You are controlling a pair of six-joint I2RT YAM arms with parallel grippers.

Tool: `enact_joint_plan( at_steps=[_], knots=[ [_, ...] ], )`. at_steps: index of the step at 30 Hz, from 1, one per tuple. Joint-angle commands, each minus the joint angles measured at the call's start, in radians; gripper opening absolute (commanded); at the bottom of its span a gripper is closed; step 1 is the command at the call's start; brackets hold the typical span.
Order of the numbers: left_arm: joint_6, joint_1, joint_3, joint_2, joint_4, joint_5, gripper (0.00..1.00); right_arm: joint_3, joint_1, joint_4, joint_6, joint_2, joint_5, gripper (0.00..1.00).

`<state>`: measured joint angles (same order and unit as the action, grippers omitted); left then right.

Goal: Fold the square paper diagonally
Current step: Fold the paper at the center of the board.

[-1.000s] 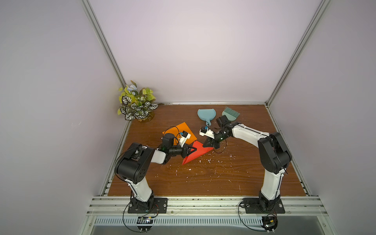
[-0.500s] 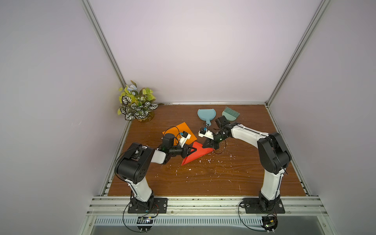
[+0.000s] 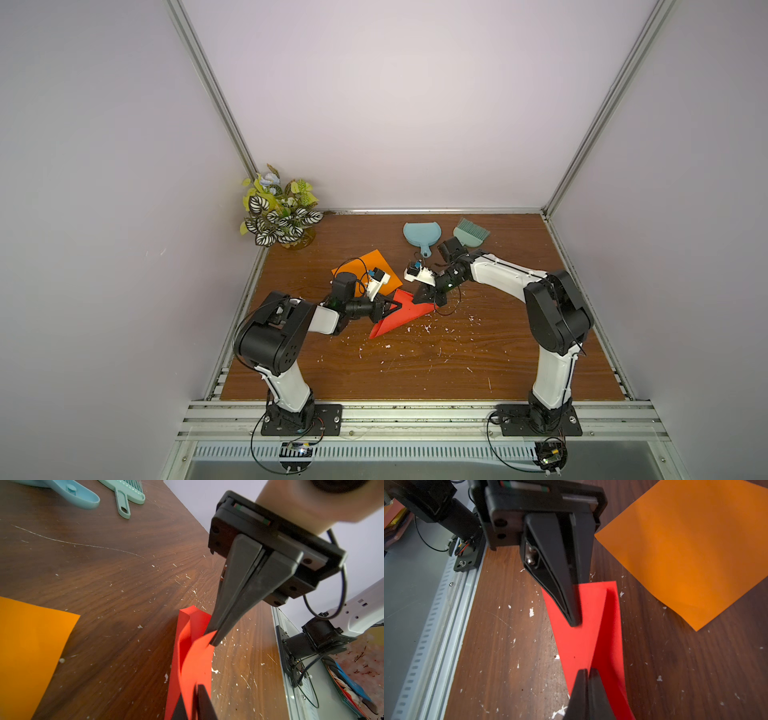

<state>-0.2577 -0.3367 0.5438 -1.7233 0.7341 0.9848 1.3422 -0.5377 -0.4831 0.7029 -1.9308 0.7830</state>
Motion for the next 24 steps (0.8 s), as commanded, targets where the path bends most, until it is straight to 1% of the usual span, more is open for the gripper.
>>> enact_joint_plan(
  at_steps=[1,24],
  knots=[
    [0.014,-0.007,0.021,-0.002,-0.007,0.000,0.11,0.035,-0.008,-0.028,0.013,-0.002,0.003,0.00],
    [0.020,-0.008,0.022,0.000,-0.019,-0.005,0.11,0.046,-0.008,-0.022,-0.001,-0.007,-0.003,0.00]
  ],
)
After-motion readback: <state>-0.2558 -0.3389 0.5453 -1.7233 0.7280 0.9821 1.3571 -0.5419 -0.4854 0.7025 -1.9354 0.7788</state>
